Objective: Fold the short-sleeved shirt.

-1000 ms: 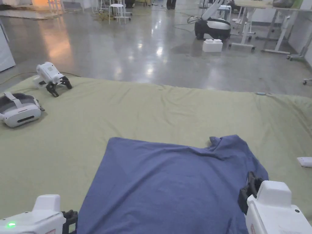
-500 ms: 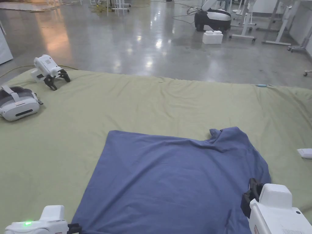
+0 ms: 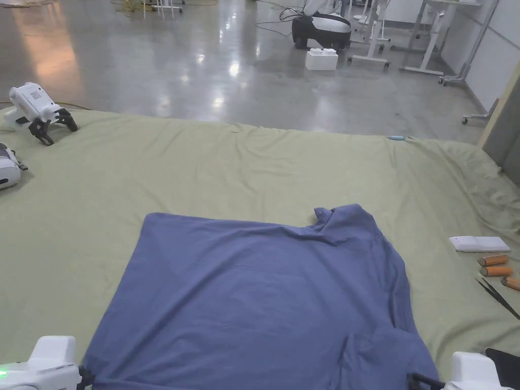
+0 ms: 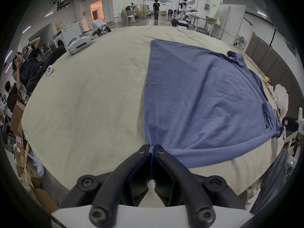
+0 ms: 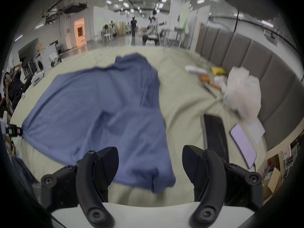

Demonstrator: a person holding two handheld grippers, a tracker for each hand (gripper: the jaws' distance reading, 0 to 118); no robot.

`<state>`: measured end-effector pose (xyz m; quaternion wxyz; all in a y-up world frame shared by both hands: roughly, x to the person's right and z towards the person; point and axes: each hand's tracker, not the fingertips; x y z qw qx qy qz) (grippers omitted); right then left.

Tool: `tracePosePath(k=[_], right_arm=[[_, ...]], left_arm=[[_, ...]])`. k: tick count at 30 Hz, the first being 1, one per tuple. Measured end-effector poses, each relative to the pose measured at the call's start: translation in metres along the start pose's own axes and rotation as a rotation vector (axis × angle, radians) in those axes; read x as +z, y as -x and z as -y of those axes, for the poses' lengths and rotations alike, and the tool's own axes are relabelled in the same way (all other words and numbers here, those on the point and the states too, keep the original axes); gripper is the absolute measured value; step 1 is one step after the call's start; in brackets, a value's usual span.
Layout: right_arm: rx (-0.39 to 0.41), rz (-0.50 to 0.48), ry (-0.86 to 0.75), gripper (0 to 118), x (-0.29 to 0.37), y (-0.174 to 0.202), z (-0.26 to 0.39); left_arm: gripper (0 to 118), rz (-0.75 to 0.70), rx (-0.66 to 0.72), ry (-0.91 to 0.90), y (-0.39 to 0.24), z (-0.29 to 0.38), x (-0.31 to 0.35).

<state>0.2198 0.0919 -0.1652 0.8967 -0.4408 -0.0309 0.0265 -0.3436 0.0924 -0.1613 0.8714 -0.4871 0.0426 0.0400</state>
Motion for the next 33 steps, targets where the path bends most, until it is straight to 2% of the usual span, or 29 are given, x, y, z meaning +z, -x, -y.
tracePosePath(k=[3,5,6,8,11,13,16,24,29,33], right_arm=[[0.039,-0.027,0.109,79,-0.013,0.003,0.017],[0.06,-0.054,0.144,64,-0.023,0.008,0.023],[0.065,-0.057,0.155,43,-0.027,0.013,0.027],[0.054,-0.079,0.167,8,-0.033,0.015,0.027],[0.024,-0.118,0.143,6,-0.024,0.019,0.022],[0.081,-0.086,0.148,5,-0.019,0.024,0.022],[0.053,-0.095,0.153,4,-0.002,0.021,0.02],[0.067,-0.07,0.096,4,0.049,0.017,0.01],[0.063,-0.066,-0.016,4,0.056,0.015,-0.029],[0.063,-0.057,-0.076,4,0.034,0.018,-0.08]], left_arm=[[2,0.003,0.002,-0.014,0.001,-0.001,0.004],[2,0.004,0.004,-0.015,0.002,-0.001,0.003],[2,0.006,0.007,-0.014,0.003,-0.001,0.002],[2,0.009,0.009,-0.011,0.004,0.0,0.0],[2,0.012,0.011,-0.006,0.005,0.002,0.001],[2,0.015,0.007,-0.01,0.004,0.003,0.006],[2,0.027,0.011,-0.025,0.007,0.003,0.015],[1,0.039,0.01,-0.065,0.007,0.001,0.05],[2,0.055,0.048,-0.128,0.012,-0.032,0.051],[1,0.057,0.049,-0.159,0.007,-0.077,0.028]])
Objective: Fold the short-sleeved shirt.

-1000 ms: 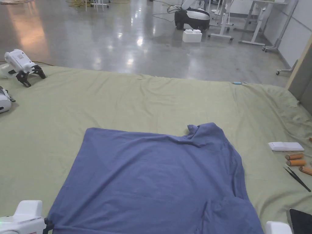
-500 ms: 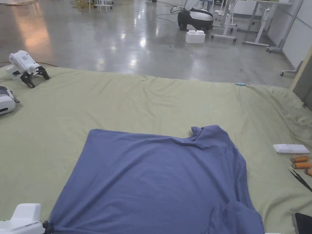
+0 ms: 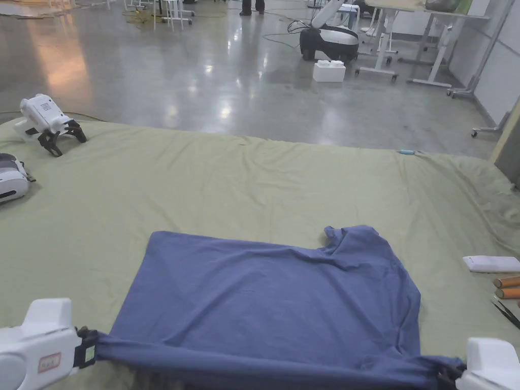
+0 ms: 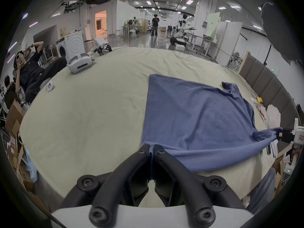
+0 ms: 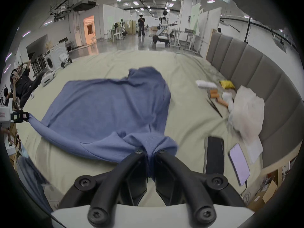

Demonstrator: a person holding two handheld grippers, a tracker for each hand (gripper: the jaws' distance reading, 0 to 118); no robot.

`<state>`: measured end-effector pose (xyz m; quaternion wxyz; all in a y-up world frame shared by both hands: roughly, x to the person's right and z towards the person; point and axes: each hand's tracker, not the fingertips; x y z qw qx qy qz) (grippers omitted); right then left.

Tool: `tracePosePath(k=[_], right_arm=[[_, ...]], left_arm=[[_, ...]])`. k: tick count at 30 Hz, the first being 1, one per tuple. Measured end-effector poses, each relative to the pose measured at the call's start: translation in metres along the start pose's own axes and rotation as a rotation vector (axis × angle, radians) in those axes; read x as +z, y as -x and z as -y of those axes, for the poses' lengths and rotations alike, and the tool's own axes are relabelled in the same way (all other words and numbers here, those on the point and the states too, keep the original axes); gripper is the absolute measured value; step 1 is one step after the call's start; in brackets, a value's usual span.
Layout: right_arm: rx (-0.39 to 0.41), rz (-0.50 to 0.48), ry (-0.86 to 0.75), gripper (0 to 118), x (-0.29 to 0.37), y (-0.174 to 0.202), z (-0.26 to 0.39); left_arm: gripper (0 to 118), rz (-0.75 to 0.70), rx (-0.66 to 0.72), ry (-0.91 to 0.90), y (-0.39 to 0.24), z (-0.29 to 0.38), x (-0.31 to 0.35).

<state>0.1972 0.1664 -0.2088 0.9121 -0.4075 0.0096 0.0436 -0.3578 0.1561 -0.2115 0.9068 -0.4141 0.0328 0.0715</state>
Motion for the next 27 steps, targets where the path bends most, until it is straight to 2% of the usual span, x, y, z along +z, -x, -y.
tracePosePath(k=[3,7,12,15,17,18,20,22,23,24,27], right_arm=[[0.011,0.011,0.001,4,-0.036,0.002,-0.035],[0.022,0.014,0.08,4,-0.094,0.007,-0.066],[0.031,0.015,0.176,5,-0.162,0.008,-0.076],[0.038,0.017,0.194,6,-0.182,0.009,-0.073],[0.034,0.017,0.2,11,-0.187,0.009,-0.07],[0.029,0.019,0.196,19,-0.188,0.009,-0.068],[0.019,0.044,0.181,36,-0.184,0.01,-0.066],[0.01,0.042,0.071,56,-0.165,0.011,-0.064],[0.001,0.044,0.026,61,-0.157,0.013,-0.065],[-0.01,0.039,-0.031,62,-0.146,0.015,-0.066],[-0.048,0.03,-0.229,62,-0.107,0.027,-0.066]], left_arm=[[1,-0.008,-0.004,-0.002,-0.005,-0.027,-0.035],[1,-0.023,0.001,0.043,-0.008,-0.057,-0.082],[2,-0.028,-0.007,0.113,-0.011,-0.075,-0.135],[2,-0.031,-0.025,0.146,-0.012,-0.078,-0.157],[3,-0.033,-0.022,0.17,-0.011,-0.079,-0.168],[7,-0.032,-0.011,0.182,-0.01,-0.079,-0.172],[25,-0.038,0.007,0.161,-0.009,-0.078,-0.166],[54,-0.04,0.014,0.086,-0.011,-0.077,-0.149],[64,-0.024,0.011,0.048,-0.012,-0.075,-0.139],[69,-0.005,0.003,0.007,-0.015,-0.074,-0.128],[68,0.029,-0.04,-0.139,-0.032,-0.067,-0.089]])
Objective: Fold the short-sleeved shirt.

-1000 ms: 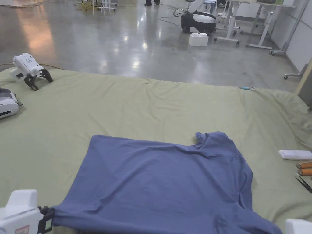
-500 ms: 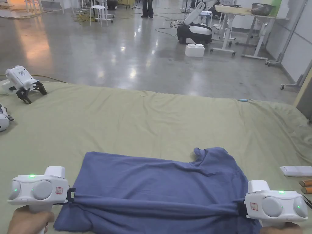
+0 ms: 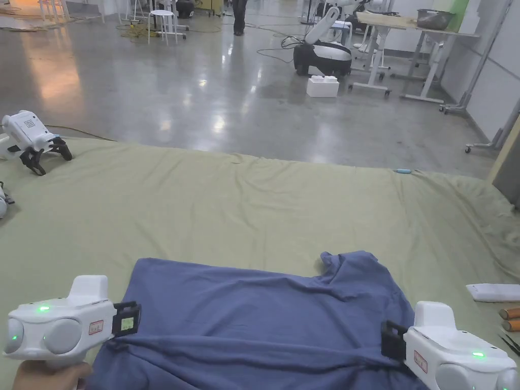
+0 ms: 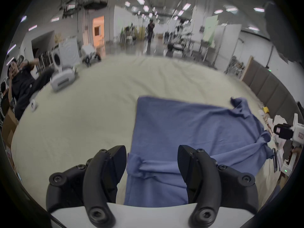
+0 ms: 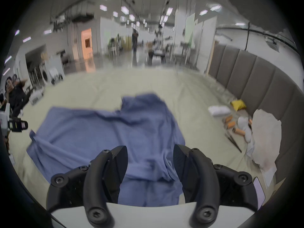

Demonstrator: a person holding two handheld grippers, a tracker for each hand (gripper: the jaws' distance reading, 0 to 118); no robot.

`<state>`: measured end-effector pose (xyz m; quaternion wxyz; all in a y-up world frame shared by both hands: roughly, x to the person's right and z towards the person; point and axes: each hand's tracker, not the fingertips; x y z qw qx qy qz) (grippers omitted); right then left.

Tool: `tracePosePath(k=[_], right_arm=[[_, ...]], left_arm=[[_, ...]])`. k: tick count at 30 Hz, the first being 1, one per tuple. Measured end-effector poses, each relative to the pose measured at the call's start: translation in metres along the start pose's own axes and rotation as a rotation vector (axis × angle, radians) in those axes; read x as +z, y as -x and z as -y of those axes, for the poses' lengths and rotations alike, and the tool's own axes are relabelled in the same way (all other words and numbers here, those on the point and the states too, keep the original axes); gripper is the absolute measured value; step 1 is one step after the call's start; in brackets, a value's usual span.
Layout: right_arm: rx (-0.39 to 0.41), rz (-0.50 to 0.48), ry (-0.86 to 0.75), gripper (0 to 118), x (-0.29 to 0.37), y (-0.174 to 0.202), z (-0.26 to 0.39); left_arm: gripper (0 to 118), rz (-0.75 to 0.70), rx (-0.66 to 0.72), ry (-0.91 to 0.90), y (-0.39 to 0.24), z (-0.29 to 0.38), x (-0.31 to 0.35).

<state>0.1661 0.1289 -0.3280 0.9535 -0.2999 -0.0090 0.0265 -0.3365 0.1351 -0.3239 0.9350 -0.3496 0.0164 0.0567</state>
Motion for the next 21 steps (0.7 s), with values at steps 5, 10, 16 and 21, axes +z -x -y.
tracePosePath(k=[5,10,16,21], right_arm=[[-0.066,0.018,-0.302,58,0.068,0.028,-0.006],[-0.086,0.049,-0.516,20,0.126,0.055,0.002],[-0.108,0.074,-0.619,1,0.166,0.061,0.014],[-0.056,0.094,-0.64,0,0.178,0.062,0.018]], left_arm=[[61,-0.018,-0.039,-0.268,-0.037,0.014,0.069],[37,-0.102,-0.115,-0.494,-0.072,0.039,0.13],[1,-0.116,-0.145,-0.621,-0.093,0.064,0.178],[0,-0.125,-0.131,-0.607,-0.087,0.072,0.187]])
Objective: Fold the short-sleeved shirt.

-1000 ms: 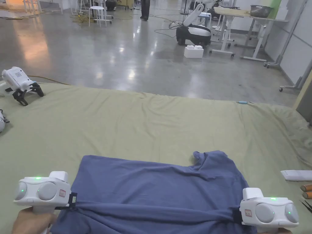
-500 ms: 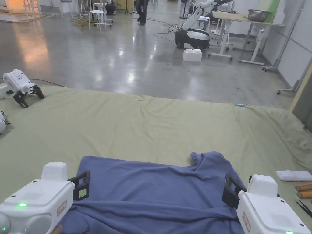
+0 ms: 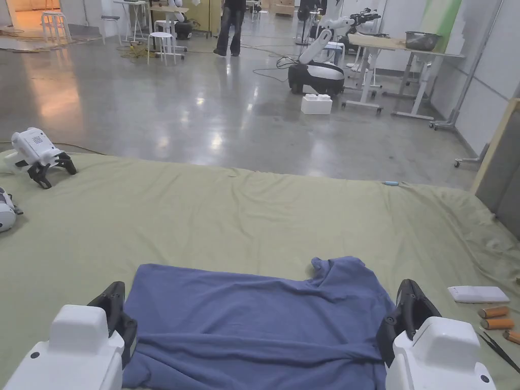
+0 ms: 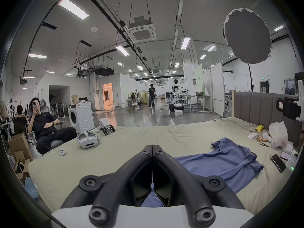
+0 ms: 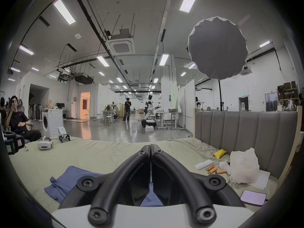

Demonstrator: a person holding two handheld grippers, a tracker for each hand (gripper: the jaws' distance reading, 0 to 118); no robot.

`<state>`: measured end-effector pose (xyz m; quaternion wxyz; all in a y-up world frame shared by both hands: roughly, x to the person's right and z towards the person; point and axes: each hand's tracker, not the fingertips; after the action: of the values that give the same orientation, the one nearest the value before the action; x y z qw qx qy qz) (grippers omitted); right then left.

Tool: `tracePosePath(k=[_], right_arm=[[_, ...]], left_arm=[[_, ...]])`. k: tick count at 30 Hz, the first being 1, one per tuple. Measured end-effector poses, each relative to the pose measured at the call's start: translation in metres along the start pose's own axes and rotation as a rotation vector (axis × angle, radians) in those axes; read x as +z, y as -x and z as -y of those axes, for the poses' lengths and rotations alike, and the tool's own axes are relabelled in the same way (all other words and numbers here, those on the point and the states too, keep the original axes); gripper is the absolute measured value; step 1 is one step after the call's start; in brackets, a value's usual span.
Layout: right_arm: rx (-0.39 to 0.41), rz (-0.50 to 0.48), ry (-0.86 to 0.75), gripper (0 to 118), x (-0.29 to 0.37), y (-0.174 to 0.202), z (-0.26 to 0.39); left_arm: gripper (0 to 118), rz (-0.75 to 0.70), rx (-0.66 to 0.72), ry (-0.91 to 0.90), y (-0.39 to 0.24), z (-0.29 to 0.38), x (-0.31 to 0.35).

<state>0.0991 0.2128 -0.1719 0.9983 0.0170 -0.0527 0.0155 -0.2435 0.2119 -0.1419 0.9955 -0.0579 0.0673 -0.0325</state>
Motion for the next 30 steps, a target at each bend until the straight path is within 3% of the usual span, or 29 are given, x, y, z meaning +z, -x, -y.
tracePosePath(k=[3,11,13,15,17,23,26,30], right_arm=[[0.025,-0.017,0.008,0,0.0,0.0,0.004],[0.034,-0.044,0.119,0,-0.012,-0.002,0.028],[0.046,-0.038,0.141,0,-0.013,-0.002,0.034],[0.047,-0.036,0.16,0,-0.014,-0.005,0.04],[0.054,-0.03,0.181,0,-0.014,-0.007,0.045],[0.059,0.002,0.253,0,-0.014,-0.023,0.062],[0.052,0.022,0.306,0,-0.014,-0.036,0.07],[0.015,0.065,0.449,0,-0.027,-0.066,0.086]], left_arm=[[0,-0.014,-0.012,0.061,0.011,0.007,-0.01],[1,0.056,0.099,0.569,0.078,0.058,-0.128],[22,0.083,0.113,0.659,0.088,0.071,-0.152],[63,0.106,0.147,0.759,0.097,0.084,-0.175],[72,0.082,0.179,0.856,0.101,0.096,-0.192],[71,0.043,0.132,1.058,0.087,0.13,-0.213],[64,0.025,0.04,0.986,0.07,0.125,-0.202],[8,0.111,-0.051,0.95,0.047,0.126,-0.19]])
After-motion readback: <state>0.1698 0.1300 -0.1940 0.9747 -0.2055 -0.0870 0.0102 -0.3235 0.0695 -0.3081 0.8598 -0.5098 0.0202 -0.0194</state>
